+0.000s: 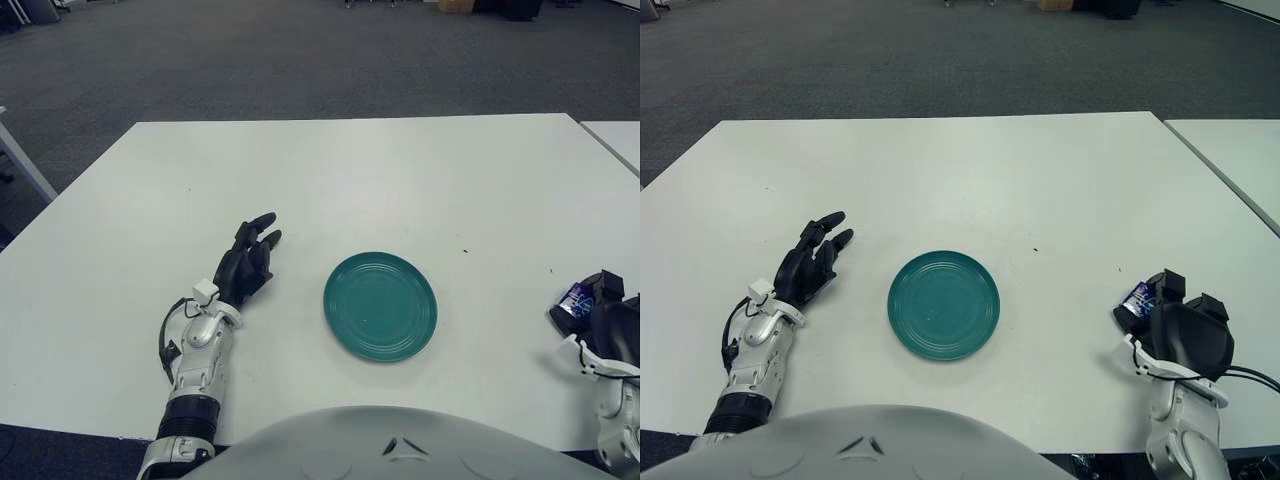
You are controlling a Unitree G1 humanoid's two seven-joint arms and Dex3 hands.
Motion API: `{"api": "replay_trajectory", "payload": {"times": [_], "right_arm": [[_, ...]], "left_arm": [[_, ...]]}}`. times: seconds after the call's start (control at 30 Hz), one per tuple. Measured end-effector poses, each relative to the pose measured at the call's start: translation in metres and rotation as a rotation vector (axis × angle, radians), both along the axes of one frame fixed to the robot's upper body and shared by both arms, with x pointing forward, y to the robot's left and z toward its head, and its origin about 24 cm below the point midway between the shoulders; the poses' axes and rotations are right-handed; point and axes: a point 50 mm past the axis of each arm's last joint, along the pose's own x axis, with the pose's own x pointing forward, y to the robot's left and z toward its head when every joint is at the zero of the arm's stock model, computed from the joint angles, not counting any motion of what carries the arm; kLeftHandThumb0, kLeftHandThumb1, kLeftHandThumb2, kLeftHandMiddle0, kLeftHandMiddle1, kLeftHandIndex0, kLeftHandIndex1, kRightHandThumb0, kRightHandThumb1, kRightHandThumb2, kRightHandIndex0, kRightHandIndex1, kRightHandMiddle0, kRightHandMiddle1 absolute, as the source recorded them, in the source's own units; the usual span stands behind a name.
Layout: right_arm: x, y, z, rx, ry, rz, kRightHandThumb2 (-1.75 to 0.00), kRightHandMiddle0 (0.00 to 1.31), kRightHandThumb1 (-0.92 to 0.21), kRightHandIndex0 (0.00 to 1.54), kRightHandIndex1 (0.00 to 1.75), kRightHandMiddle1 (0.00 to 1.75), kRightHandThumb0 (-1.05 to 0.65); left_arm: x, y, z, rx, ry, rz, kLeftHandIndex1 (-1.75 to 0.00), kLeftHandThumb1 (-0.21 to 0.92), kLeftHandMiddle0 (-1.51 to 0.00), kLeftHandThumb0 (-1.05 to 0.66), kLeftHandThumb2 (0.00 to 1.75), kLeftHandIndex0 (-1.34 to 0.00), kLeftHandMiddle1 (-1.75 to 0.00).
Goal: Put the gum into the plate.
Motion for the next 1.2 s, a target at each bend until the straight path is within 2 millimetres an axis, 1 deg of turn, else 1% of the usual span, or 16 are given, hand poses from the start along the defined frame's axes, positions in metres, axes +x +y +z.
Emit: {"api": "replay_trajectory", "payload": {"times": [0.27,0.37,0.53,0.63,0.77,0.9,1.0,1.07,1.2], "right_arm": [[0.015,0.011,0.021,0.039,0.030,0.036,-0.94,0.39,-0.53,0.55,1.40,1.73,-0.01],[0.020,0.020,0.036,0.037,0.023,0.064,-0.95,0.39,-0.53,0.55,1.41,1.73,-0.01],[0.030,0.037,0.068,-0.016,-0.052,0.143,-0.96,0.37,-0.52,0.57,1.42,1.73,-0.01],[0.035,0.045,0.079,-0.040,-0.084,0.177,-0.99,0.38,-0.50,0.58,1.43,1.73,-0.01],[0.042,0.060,0.085,-0.042,-0.105,0.214,-1.02,0.37,-0.50,0.55,1.48,1.74,-0.01],[0.052,0.080,0.088,-0.014,-0.124,0.268,-1.02,0.37,-0.50,0.53,1.50,1.74,-0.01],[0.058,0.093,0.092,-0.010,-0.139,0.315,-1.06,0.37,-0.49,0.50,1.57,1.73,-0.01],[0.062,0.100,0.097,-0.020,-0.156,0.344,-1.11,0.40,-0.46,0.49,1.67,1.66,-0.01],[0.068,0.114,0.106,-0.046,-0.196,0.391,-1.14,0.44,-0.43,0.51,1.73,1.59,-0.01]], "left_arm": [[0.001,0.001,-0.001,0.001,0.003,0.004,-0.78,0.92,-0.17,-0.88,0.72,0.00,-0.51],[0.001,0.002,-0.001,0.000,0.002,0.007,-0.77,0.92,-0.17,-0.88,0.72,0.00,-0.51],[0.000,0.003,-0.002,-0.003,0.001,0.014,-0.77,0.92,-0.18,-0.89,0.73,0.00,-0.50],[0.000,0.003,-0.003,-0.002,0.000,0.014,-0.77,0.92,-0.18,-0.89,0.73,0.00,-0.50],[0.000,0.003,-0.003,-0.002,0.003,0.014,-0.77,0.92,-0.18,-0.88,0.73,0.00,-0.49],[0.000,0.002,-0.003,-0.003,0.006,0.010,-0.77,0.92,-0.18,-0.88,0.73,0.00,-0.49],[0.000,0.001,-0.002,-0.003,0.008,0.002,-0.76,0.92,-0.19,-0.88,0.73,0.00,-0.49],[0.001,0.000,-0.001,-0.002,0.011,-0.001,-0.77,0.92,-0.19,-0.88,0.73,0.00,-0.49],[0.001,0.000,-0.001,-0.003,0.017,0.000,-0.78,0.92,-0.19,-0.88,0.71,0.00,-0.48]]}}
